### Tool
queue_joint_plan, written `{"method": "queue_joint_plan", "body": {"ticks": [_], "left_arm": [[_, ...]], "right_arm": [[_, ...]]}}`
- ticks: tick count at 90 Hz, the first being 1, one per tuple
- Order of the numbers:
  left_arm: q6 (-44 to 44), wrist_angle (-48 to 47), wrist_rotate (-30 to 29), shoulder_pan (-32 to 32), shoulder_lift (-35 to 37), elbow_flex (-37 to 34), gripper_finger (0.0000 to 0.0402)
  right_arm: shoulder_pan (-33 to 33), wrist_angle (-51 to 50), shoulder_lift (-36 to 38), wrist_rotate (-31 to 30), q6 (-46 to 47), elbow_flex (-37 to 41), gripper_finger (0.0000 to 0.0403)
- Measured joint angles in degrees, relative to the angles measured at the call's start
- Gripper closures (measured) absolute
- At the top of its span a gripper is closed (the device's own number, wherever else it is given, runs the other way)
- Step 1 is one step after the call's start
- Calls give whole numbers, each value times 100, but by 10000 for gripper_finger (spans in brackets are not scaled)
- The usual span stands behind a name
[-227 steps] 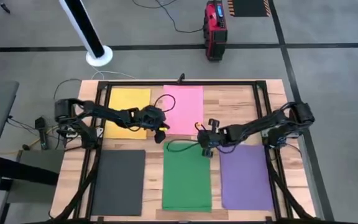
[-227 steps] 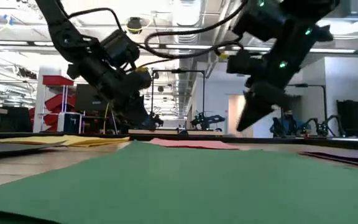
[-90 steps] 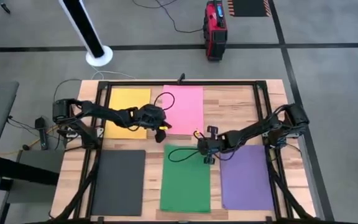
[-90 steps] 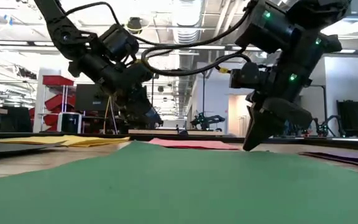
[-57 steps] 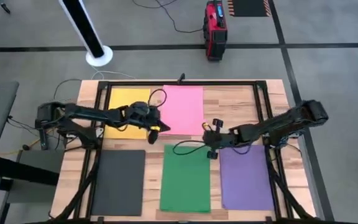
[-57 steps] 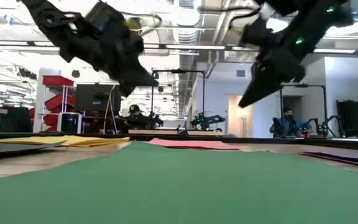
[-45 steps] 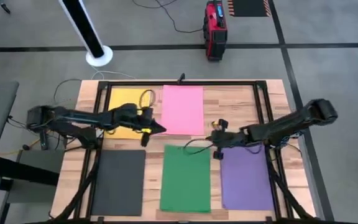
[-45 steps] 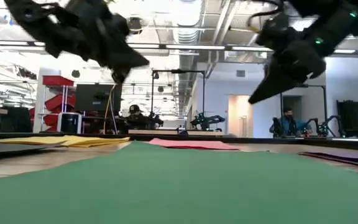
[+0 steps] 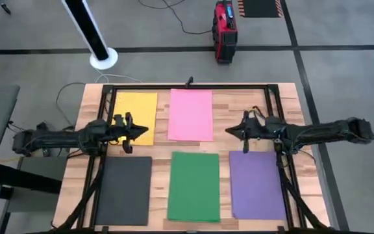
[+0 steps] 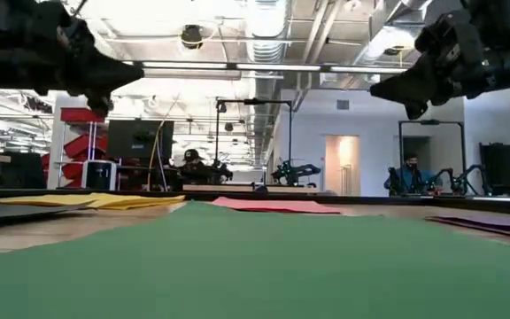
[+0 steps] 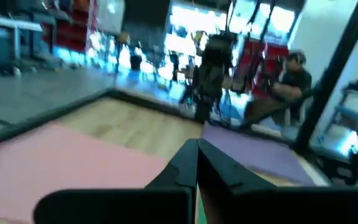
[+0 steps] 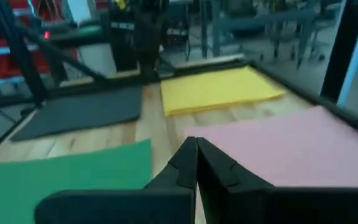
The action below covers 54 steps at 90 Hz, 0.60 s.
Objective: Organize paper
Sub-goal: Return to Home Position
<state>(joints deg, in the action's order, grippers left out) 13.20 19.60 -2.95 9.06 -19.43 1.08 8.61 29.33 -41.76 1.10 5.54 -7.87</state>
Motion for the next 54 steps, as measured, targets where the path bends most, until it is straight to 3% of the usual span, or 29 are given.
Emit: {"method": "queue_joint_plan", "body": {"ticks": [28, 33, 45, 54], "left_arm": [[-112, -1448, -346, 2, 1042, 50, 402], [-33, -1633, -377, 2, 1253, 46, 402], [12, -1755, -406, -6, 1752, 19, 402], [14, -1736, -450, -14, 1943, -29, 402]], "right_arm": [[443, -4, 1641, 308, 84, 744, 403], [421, -360, 1936, 80, 87, 734, 403], [245, -1814, 2458, -1123, 150, 736, 403], [97, -1986, 2606, -1500, 152, 736, 403]]}}
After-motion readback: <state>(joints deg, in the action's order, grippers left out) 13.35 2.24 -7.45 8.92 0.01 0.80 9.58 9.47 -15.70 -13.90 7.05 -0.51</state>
